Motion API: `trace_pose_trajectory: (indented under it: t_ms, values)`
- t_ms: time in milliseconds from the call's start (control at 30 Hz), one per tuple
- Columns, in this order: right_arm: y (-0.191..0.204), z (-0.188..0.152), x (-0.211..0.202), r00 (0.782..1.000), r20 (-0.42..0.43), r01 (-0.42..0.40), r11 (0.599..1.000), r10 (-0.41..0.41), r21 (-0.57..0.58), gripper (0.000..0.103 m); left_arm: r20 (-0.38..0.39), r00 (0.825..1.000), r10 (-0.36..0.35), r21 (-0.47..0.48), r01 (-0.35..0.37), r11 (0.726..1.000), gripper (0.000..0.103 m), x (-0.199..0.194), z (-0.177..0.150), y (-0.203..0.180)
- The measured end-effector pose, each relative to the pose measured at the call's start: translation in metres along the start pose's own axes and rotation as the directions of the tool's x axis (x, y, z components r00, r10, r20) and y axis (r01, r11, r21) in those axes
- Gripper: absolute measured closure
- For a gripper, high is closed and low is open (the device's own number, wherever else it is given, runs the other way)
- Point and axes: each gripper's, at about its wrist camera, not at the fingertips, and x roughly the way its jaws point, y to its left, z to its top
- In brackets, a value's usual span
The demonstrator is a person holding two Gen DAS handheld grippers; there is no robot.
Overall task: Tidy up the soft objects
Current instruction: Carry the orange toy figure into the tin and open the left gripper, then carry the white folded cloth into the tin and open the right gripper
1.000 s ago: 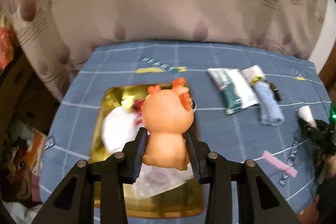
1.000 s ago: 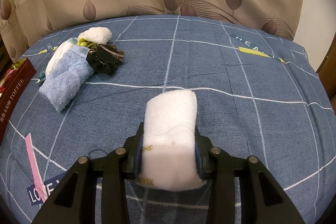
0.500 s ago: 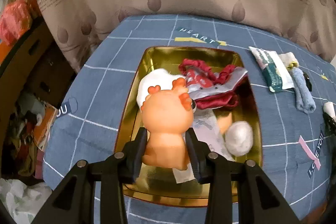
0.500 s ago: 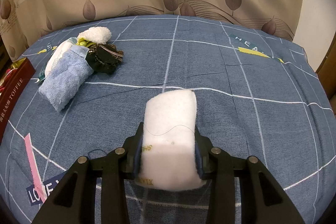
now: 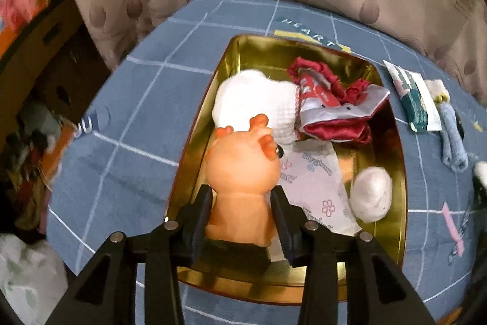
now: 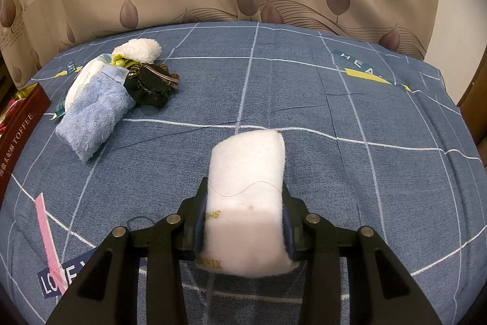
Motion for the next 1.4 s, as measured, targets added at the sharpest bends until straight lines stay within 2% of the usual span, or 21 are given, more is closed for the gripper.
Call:
trace_pose_trajectory:
  t_ms: [100,167,267,400,633,833,867,933,1067,1267,1400]
  values:
    - [0.000,0.000,0.000,1.000,0.000,0.003,1.000,-0.003,0.000,0.066,-0.035,0.999,-0.038,-0.055,0.036,0.998,0.059,0.006,0.000,0.008]
    - [0.000,0.000,0.000,1.000,0.000,0.002,1.000,-0.002,0.000,0.065,-0.026,0.999,-0.040,-0.073,0.038,0.997,0.055,0.006,-0.001,0.011]
    - [0.000,0.000,0.000,1.000,-0.001,0.008,1.000,-0.008,0.000,0.064,-0.011,0.999,-0.034,-0.073,0.033,0.997,0.050,0.001,0.000,0.012]
    - [-0.002,0.001,0.000,1.000,-0.002,0.011,1.000,-0.011,0.002,0.063,0.013,1.000,-0.018,-0.050,0.018,0.999,0.049,-0.009,0.001,0.011]
    - [-0.001,0.000,0.000,1.000,-0.002,0.011,1.000,-0.011,0.003,0.063,0.129,0.991,0.029,-0.014,-0.028,1.000,0.049,-0.044,-0.011,0.003]
    - [-0.001,0.000,0.000,1.000,-0.001,0.011,1.000,-0.011,0.002,0.063,0.208,0.975,0.077,-0.014,-0.076,0.997,0.048,-0.067,-0.042,0.003]
    - [-0.001,0.000,0.000,1.000,0.000,0.008,1.000,-0.008,0.002,0.066,0.217,0.973,0.086,-0.016,-0.084,0.996,0.048,-0.070,-0.048,0.004]
    - [-0.001,0.000,-0.001,1.000,0.003,0.006,1.000,-0.006,-0.003,0.068,0.230,0.969,0.092,-0.041,-0.085,0.996,0.048,-0.072,-0.058,0.008]
    - [0.004,0.000,-0.001,1.000,0.004,0.019,1.000,-0.019,-0.021,0.071,0.216,0.974,0.062,-0.086,-0.045,0.995,0.048,-0.069,-0.074,0.018]
    - [0.012,0.000,-0.004,0.999,0.013,0.046,0.998,-0.046,-0.036,0.073,0.226,0.970,0.092,-0.174,-0.053,0.983,0.048,-0.069,-0.082,0.039]
    - [0.026,0.002,-0.014,0.999,0.029,0.018,1.000,-0.018,-0.019,0.074,0.227,0.967,0.118,-0.227,-0.065,0.972,0.048,-0.066,-0.081,0.054]
